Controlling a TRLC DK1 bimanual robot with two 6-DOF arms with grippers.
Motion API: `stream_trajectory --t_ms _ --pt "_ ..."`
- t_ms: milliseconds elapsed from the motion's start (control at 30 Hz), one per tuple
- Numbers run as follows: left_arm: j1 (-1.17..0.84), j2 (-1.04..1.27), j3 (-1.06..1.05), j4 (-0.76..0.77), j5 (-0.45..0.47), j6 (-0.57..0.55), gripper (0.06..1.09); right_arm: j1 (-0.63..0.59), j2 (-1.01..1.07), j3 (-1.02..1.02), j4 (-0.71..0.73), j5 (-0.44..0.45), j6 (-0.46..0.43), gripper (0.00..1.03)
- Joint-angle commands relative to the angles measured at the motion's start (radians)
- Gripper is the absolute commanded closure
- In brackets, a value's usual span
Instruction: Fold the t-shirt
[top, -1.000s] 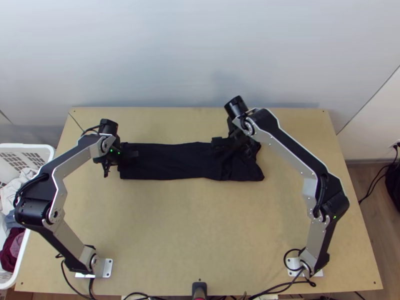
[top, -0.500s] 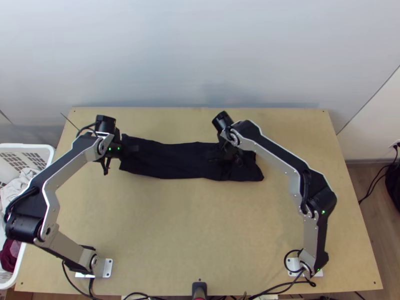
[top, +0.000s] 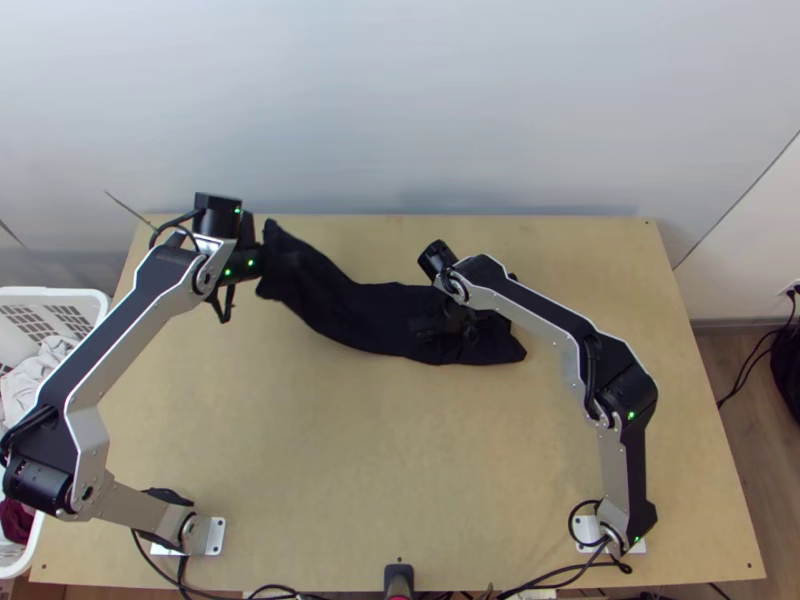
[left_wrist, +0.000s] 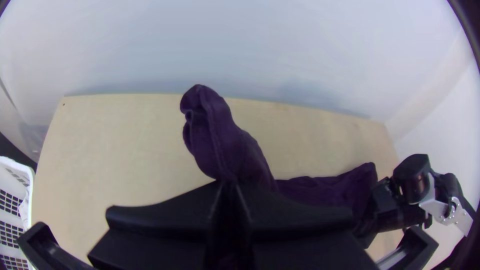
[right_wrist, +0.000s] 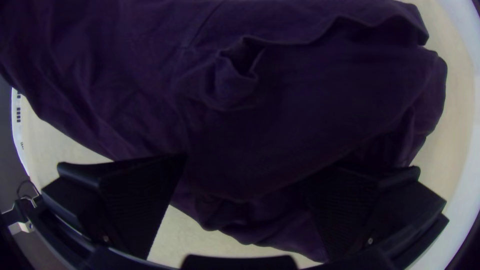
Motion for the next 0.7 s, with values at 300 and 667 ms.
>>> stream_trajectory --t_ms 300,667 --pt "-0.193 0.016 0.119 -0.013 0.001 -0.049 1.05 -0.124 -0.305 0.067 -0.076 -0.006 -0.002 0.03" --pt "-0.388 0.137 0.226 0.021 -0.007 -0.094 1.05 -0.247 -0.523 0.035 -0.252 -0.076 -0.005 0.03"
